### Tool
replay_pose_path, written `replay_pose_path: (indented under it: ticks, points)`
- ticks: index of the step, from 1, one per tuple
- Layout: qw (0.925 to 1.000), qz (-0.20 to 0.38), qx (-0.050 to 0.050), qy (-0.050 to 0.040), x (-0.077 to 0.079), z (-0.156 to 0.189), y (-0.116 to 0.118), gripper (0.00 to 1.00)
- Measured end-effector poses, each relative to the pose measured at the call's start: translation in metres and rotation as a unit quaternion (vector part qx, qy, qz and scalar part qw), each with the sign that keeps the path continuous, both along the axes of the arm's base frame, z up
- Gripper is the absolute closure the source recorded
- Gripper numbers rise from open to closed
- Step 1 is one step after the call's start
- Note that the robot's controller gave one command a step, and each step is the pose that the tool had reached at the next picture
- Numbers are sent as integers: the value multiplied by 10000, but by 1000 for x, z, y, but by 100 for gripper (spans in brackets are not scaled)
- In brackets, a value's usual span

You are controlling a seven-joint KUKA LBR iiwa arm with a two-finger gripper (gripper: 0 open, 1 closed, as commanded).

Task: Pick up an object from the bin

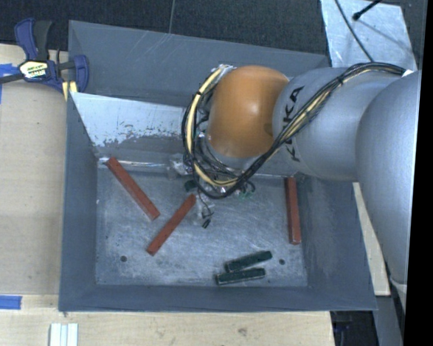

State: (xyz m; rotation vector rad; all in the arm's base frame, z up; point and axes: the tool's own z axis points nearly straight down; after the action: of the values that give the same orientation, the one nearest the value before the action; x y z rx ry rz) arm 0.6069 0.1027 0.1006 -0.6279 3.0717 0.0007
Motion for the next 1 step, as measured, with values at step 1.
replay_pose_path:
  ticks: [1]
  points:
    - [9985, 544, -10, 31, -6, -31, -6, 0]
